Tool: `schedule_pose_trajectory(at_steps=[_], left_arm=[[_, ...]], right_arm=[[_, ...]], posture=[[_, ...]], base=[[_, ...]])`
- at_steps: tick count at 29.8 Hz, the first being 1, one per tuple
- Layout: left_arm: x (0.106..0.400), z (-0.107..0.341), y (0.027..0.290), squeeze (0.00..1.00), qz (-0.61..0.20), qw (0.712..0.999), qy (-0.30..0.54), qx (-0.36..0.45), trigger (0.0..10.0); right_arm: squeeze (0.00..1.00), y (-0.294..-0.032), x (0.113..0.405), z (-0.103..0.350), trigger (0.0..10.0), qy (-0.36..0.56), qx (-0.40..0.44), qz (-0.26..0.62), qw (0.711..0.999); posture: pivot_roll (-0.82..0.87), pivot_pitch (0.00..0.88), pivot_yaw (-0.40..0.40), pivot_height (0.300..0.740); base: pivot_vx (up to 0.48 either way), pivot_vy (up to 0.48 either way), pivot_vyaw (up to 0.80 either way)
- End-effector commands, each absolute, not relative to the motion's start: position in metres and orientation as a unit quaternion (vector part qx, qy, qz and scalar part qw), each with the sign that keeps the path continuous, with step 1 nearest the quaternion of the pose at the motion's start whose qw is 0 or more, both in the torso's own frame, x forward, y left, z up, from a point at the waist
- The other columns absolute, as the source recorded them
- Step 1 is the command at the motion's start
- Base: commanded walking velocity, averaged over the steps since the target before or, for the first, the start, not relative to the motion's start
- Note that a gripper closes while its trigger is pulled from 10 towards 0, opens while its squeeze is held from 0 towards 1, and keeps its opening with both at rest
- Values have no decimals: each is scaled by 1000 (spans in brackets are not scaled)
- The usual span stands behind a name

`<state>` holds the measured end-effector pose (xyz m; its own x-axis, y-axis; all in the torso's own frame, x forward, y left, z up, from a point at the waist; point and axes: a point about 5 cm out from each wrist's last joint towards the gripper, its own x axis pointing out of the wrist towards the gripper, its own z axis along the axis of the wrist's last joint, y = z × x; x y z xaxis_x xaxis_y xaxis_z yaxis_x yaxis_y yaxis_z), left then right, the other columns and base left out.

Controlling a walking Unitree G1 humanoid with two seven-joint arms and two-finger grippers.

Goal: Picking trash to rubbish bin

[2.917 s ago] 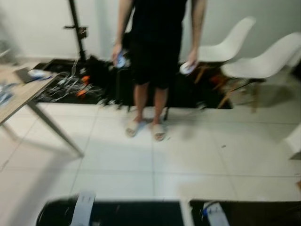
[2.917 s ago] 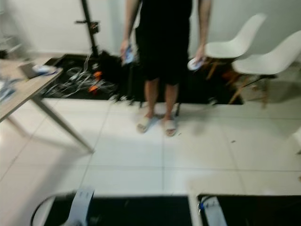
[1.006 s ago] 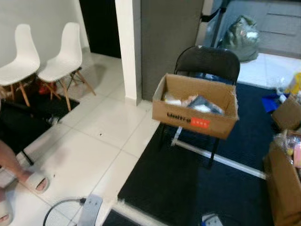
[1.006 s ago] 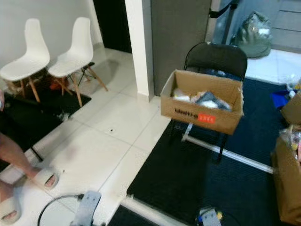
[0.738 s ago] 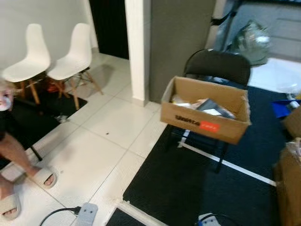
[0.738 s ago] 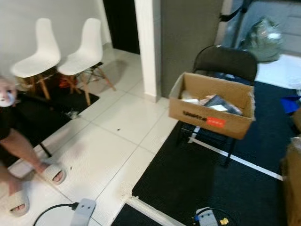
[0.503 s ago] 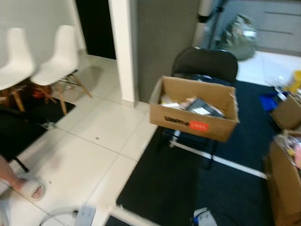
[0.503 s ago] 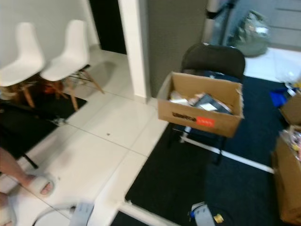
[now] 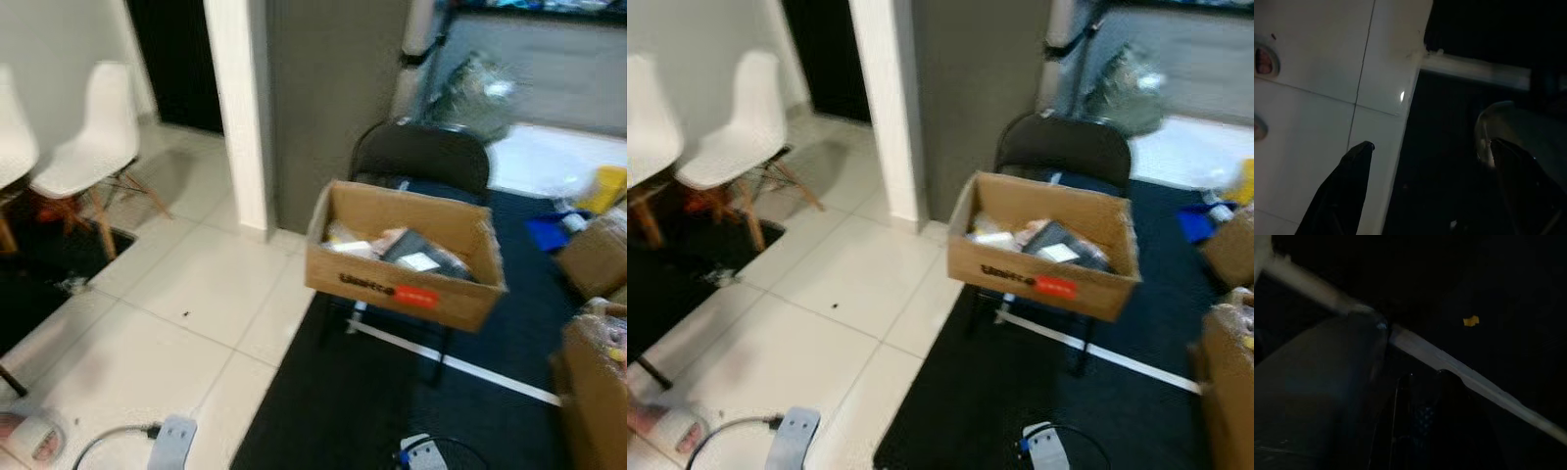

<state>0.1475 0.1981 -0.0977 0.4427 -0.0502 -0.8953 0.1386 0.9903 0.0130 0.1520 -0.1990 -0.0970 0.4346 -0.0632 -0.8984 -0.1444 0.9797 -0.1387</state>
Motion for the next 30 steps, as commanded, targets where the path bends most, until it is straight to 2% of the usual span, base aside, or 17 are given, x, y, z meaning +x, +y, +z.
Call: schedule_pose_trajectory(at_steps=[1, 2, 3, 4, 6, 7, 11, 12, 16, 17, 18, 19, 21, 25, 30], left_arm=[[153, -96, 198, 0, -62, 852, 517, 47, 10000], [153, -96, 198, 0, -63, 852, 518, 48, 10000], [153, -96, 198, 0, -63, 852, 518, 48, 10000], [152, -96, 198, 0, -63, 852, 518, 48, 10000], [152, -96, 198, 0, -63, 851, 518, 48, 10000], [152, -96, 198, 0, -63, 851, 518, 48, 10000], [151, -96, 198, 0, -63, 851, 519, 48, 10000], [151, -96, 198, 0, -63, 851, 519, 48, 10000], [151, -96, 196, 0, -66, 851, 518, 47, 10000], [151, -96, 196, 0, -66, 851, 518, 47, 10000], [151, -97, 195, 0, -68, 851, 519, 47, 10000], [151, -97, 195, 0, -68, 851, 519, 47, 10000], [150, -97, 195, 0, -72, 850, 520, 49, 10000], [150, -97, 194, 0, -73, 850, 520, 49, 10000], [149, -98, 192, 0, -77, 849, 521, 48, 10000]], right_arm=[[0, -201, 165, -91, 10000, 509, -81, 8, 857], [0, -202, 183, -83, 10000, 479, -61, -7, 876], [0, -202, 183, -83, 10000, 479, -61, -7, 876], [0, -203, 207, -70, 10000, 434, -22, -23, 900], [0, -206, 233, -52, 10000, 379, 33, -44, 924], [0, -206, 233, -52, 10000, 379, 33, -44, 924], [0, -210, 276, -15, 10000, 267, 137, -46, 953], [0, -210, 276, -15, 10000, 267, 137, -46, 953], [0, -213, 321, 37, 10000, 132, 249, -13, 959], [0, -213, 321, 37, 10000, 132, 249, -13, 959], [0, -205, 341, 67, 10000, 61, 288, 42, 955], [0, -205, 341, 67, 10000, 61, 288, 42, 955], [0, -184, 356, 98, 10000, -2, 295, 126, 947], [0, -175, 362, 113, 10000, -32, 303, 152, 940], [0, -163, 373, 127, 10000, -40, 295, 148, 943]], posture=[[37, 0, 51, 740], [36, 0, 52, 740], [36, 0, 52, 740], [36, 0, 52, 740], [38, 0, 49, 740], [38, 0, 49, 740], [39, 0, 47, 740], [39, 0, 47, 740], [37, 0, 40, 740], [37, 0, 40, 740], [35, 0, 39, 740], [35, 0, 39, 740], [31, 1, 35, 740], [32, 1, 32, 740], [34, 0, 28, 740]], base=[[315, 0, -800], [315, 0, -800], [315, 0, -800], [315, 0, -800], [315, 0, -225], [315, 0, 0], [315, 0, 0], [315, 0, 0], [315, 0, 0], [311, 0, 0], [315, 0, 0], [315, 0, 0], [317, 0, 0], [315, 0, 0], [315, 0, -777]])
